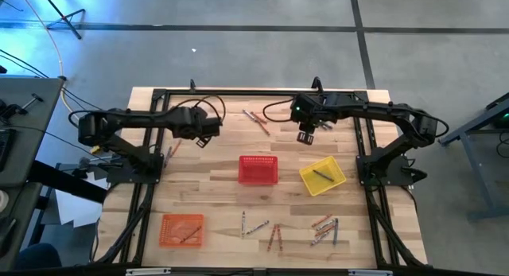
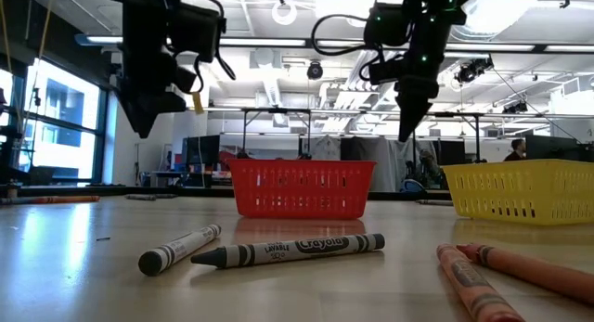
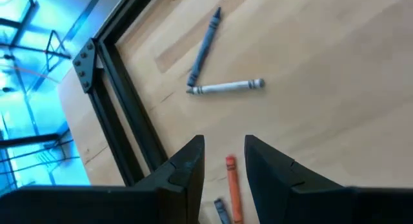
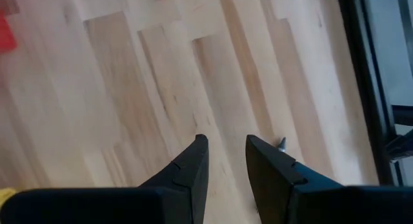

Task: Sort crayons
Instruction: Put the gray crayon into the red bin

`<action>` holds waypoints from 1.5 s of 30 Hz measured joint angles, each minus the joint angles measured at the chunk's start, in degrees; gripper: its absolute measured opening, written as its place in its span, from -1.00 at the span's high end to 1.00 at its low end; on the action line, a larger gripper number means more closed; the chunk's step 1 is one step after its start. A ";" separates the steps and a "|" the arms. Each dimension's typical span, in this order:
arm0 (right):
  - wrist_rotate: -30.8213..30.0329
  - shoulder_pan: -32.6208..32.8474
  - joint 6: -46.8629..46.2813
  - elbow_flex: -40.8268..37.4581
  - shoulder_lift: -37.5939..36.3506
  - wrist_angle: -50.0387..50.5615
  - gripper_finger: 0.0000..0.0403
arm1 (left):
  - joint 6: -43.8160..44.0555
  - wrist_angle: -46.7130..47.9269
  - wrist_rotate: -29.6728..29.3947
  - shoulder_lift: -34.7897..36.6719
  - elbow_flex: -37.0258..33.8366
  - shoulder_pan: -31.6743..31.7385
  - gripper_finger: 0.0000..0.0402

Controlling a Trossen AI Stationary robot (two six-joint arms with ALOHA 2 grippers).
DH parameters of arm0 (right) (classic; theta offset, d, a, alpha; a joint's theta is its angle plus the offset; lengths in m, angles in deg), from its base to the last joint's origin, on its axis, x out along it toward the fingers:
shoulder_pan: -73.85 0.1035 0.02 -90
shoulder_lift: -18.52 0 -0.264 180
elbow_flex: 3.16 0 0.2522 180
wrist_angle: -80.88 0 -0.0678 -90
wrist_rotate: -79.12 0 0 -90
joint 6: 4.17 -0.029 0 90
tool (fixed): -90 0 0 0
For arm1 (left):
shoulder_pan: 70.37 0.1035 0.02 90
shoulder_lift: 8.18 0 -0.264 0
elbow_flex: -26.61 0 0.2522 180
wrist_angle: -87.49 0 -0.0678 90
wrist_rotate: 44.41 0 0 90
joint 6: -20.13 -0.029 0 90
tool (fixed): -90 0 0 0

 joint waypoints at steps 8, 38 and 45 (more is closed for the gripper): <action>-0.01 -2.31 0.70 0.00 0.00 -0.70 0.52 | -4.71 -0.22 0.36 0.00 0.00 6.35 0.51; -0.02 -4.00 0.85 0.00 0.00 0.07 0.52 | -74.01 -14.35 22.31 -3.78 -0.04 26.29 0.51; -0.02 -4.00 0.19 0.00 0.00 0.07 0.52 | -78.00 -14.18 23.55 -9.15 -0.04 28.23 0.55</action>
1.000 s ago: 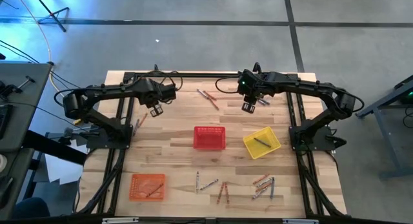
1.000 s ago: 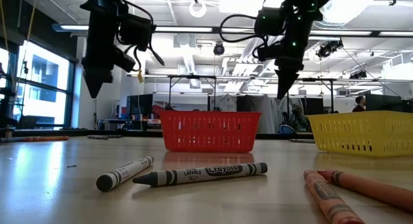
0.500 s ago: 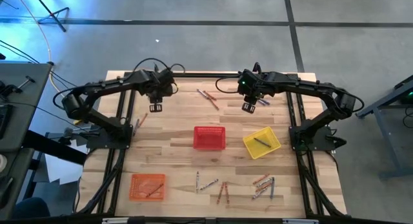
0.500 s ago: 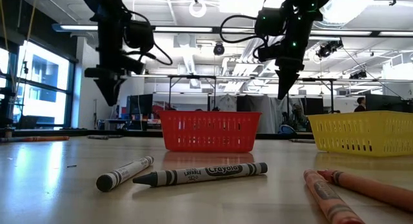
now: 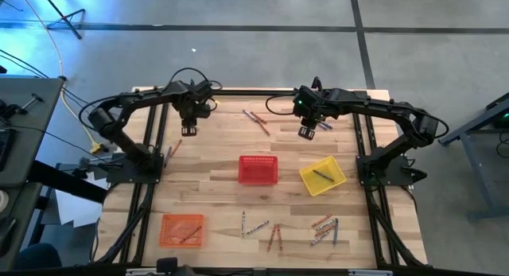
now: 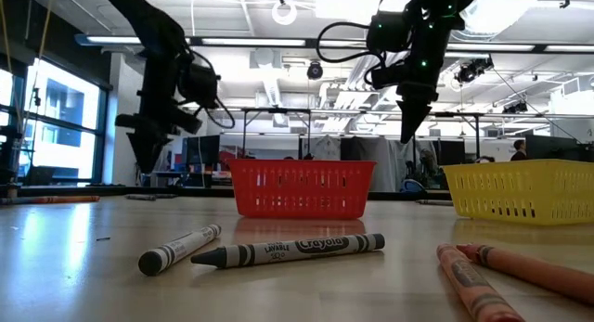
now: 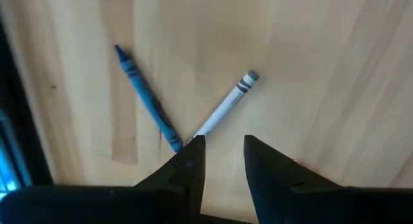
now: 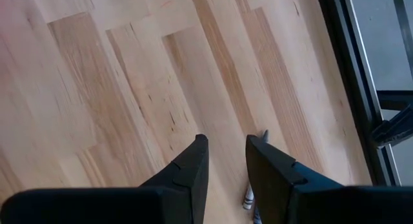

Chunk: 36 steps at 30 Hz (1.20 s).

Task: Sort crayons
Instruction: Put the gray crayon into the red bin

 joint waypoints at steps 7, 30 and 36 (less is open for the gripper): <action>0.01 0.00 -0.48 0.00 0.00 0.40 0.52 | -5.44 -0.02 -0.04 -3.37 0.00 0.04 0.64; 0.02 0.00 -0.67 0.00 0.00 0.39 0.52 | -6.01 -2.37 -2.60 -8.82 0.00 0.67 0.68; 0.02 0.00 -0.67 0.00 0.00 0.39 0.52 | -5.98 -3.57 -1.94 -8.82 0.00 0.67 0.68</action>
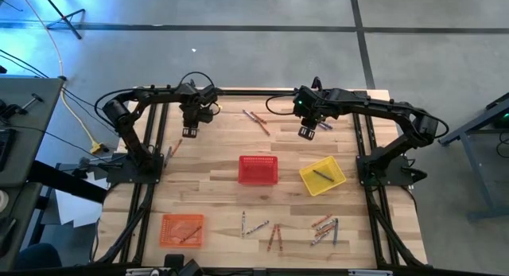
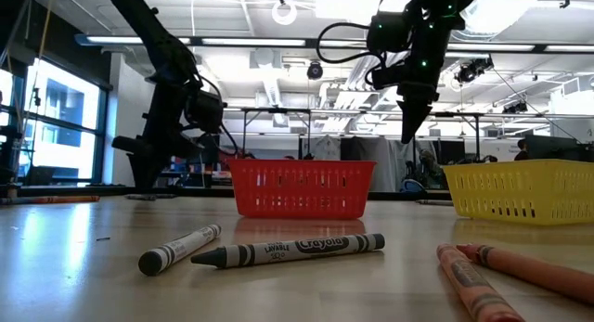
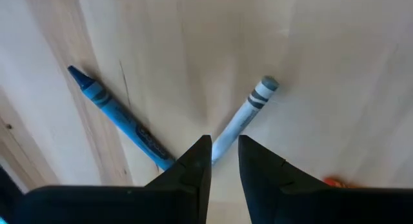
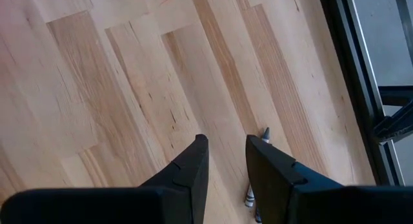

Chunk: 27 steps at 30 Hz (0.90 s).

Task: Sort crayons
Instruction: Put the gray crayon into the red bin

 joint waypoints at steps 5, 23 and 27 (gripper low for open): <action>-0.02 0.00 -0.01 0.00 0.00 0.02 0.52 | 0.40 0.07 0.28 0.00 0.00 0.00 0.68; 0.01 0.02 0.00 0.00 0.00 0.70 0.52 | 9.10 1.16 1.23 -5.84 0.45 -0.71 0.72; 0.01 0.00 0.00 0.00 0.00 0.68 0.52 | 13.80 1.07 3.51 -3.86 0.04 -0.76 0.89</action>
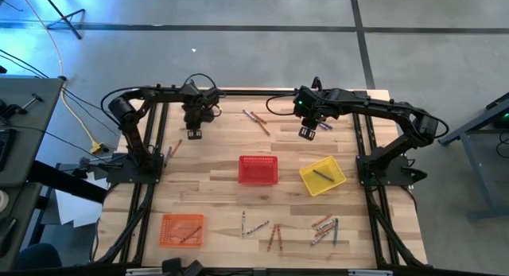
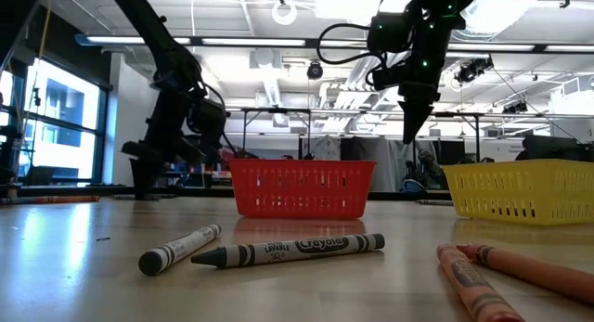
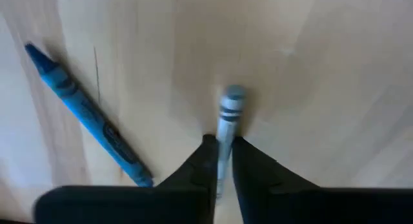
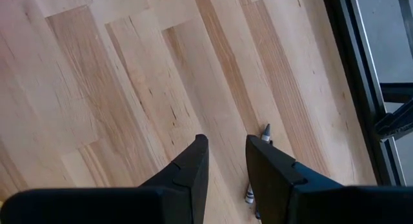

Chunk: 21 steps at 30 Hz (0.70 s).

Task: Sort crayons
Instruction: Put the gray crayon into the red bin

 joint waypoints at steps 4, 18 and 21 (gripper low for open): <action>0.00 0.02 -0.14 0.01 0.00 0.01 0.52 | 7.29 -0.22 1.72 1.99 -0.24 0.03 0.97; -0.02 0.02 -2.16 0.02 0.00 1.82 0.52 | 18.68 -0.21 3.31 13.76 -0.20 -3.24 1.00; -0.02 0.01 -2.56 0.02 0.00 2.34 0.52 | 22.01 -0.40 4.29 17.78 -0.17 -6.06 1.00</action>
